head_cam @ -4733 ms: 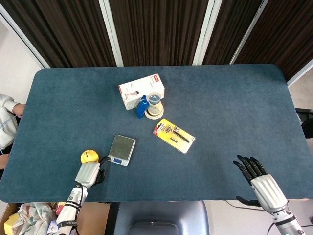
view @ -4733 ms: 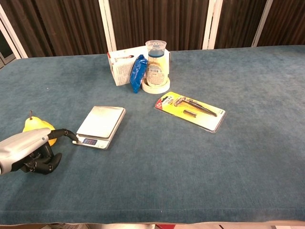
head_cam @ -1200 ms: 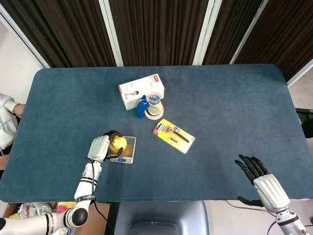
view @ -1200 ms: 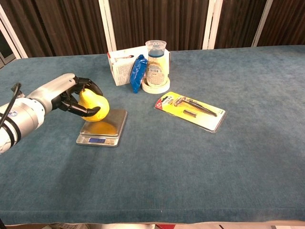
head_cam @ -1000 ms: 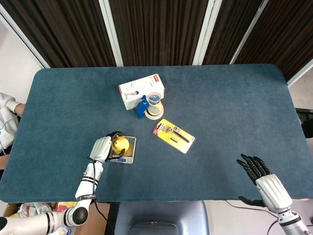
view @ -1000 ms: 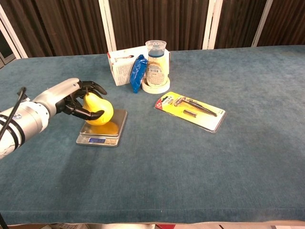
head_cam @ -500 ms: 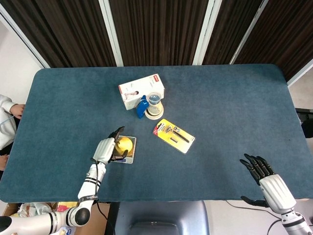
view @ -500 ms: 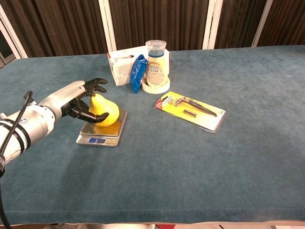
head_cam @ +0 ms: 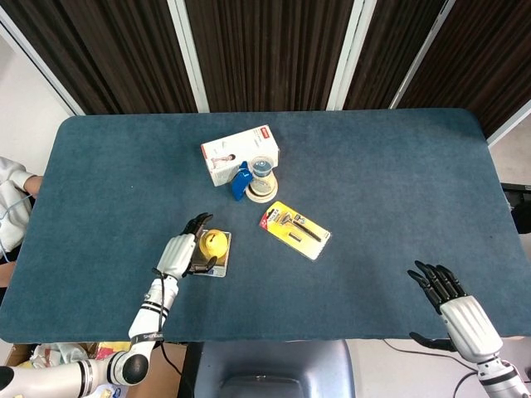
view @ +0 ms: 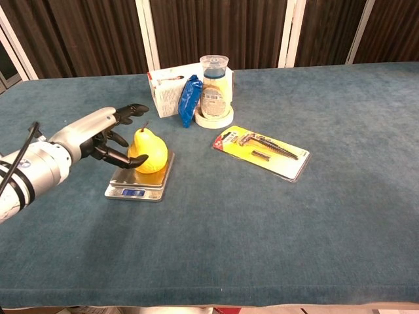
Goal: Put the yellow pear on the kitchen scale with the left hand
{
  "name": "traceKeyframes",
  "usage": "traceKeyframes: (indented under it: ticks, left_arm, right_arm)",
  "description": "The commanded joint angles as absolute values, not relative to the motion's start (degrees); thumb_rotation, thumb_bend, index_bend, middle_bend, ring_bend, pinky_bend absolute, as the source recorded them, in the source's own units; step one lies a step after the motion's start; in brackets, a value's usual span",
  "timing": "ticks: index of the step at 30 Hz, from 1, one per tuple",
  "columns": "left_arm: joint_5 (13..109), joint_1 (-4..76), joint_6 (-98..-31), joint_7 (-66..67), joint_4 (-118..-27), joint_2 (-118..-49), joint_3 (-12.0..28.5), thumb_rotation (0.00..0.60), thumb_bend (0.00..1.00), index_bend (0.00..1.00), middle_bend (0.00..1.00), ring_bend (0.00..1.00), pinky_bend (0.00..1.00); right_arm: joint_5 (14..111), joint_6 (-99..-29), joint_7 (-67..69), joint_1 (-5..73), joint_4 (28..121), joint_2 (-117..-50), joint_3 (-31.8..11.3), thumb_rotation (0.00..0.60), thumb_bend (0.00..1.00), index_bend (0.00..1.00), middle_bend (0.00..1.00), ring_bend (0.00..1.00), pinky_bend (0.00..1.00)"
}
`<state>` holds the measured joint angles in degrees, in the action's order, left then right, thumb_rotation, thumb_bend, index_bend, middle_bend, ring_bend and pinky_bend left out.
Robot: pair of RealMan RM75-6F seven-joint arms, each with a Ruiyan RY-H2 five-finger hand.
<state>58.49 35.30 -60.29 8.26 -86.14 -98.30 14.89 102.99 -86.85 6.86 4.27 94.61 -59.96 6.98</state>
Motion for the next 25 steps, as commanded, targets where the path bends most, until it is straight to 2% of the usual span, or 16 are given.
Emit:
traceKeyframes:
  ticks: [1, 7, 11, 13, 16, 21, 25]
  left_arm:
    - [61.3, 34.5, -62.5, 8.1, -87.2, -97.0, 14.3, 0.6, 0.34, 0.0, 0.0, 0.0, 0.22]
    - [73.8, 29.8, -72.8, 10.3, -88.9, -90.4, 8.4, 0.6, 0.33, 0.0, 0.0, 0.0, 0.2]
    - [85.0, 22.3, -83.0, 5.5, -90.6, -81.9, 0.6, 0.6, 0.33, 0.0, 0.0, 0.0, 0.15]
    - [89.0, 18.0, -89.5, 5.5, -86.8, -81.1, -2.5, 0.6, 0.33, 0.0, 0.0, 0.0, 0.12]
    - [92.6, 10.8, -98.7, 4.3, -76.2, -83.2, -6.1, 0.6, 0.33, 0.0, 0.0, 0.0, 0.08]
    - [93.1, 8.1, -101.6, 1.8, -77.7, -81.3, -5.7, 0.6, 0.34, 0.0, 0.0, 0.0, 0.04]
    - [93.7, 8.0, -98.5, 1.8, -79.5, -78.8, -6.8, 0.6, 0.34, 0.0, 0.0, 0.0, 0.04]
  right_arm:
    - [103.1, -86.9, 6.9, 4.2, 94.6, -60.0, 7.0, 0.6, 0.16, 0.0, 0.0, 0.0, 0.0]
    - [103.3, -87.9, 7.7, 3.8, 94.3, -59.6, 7.0, 0.6, 0.16, 0.0, 0.0, 0.0, 0.0]
    - [102.8, -88.4, 8.0, 3.3, 94.2, -59.4, 6.9, 0.6, 0.16, 0.0, 0.0, 0.0, 0.0]
    - [102.2, -88.4, 7.0, 3.2, 94.3, -59.7, 6.7, 0.6, 0.16, 0.0, 0.0, 0.0, 0.0]
    - [98.7, -88.6, -0.5, 2.2, 95.4, -62.0, 4.5, 0.6, 0.16, 0.0, 0.0, 0.0, 0.0]
    - [98.6, -88.0, -3.6, 2.0, 96.3, -63.2, 4.4, 0.6, 0.16, 0.0, 0.0, 0.0, 0.0]
    - [98.5, -86.9, -3.6, 2.3, 96.2, -63.1, 4.5, 0.6, 0.16, 0.0, 0.0, 0.0, 0.0]
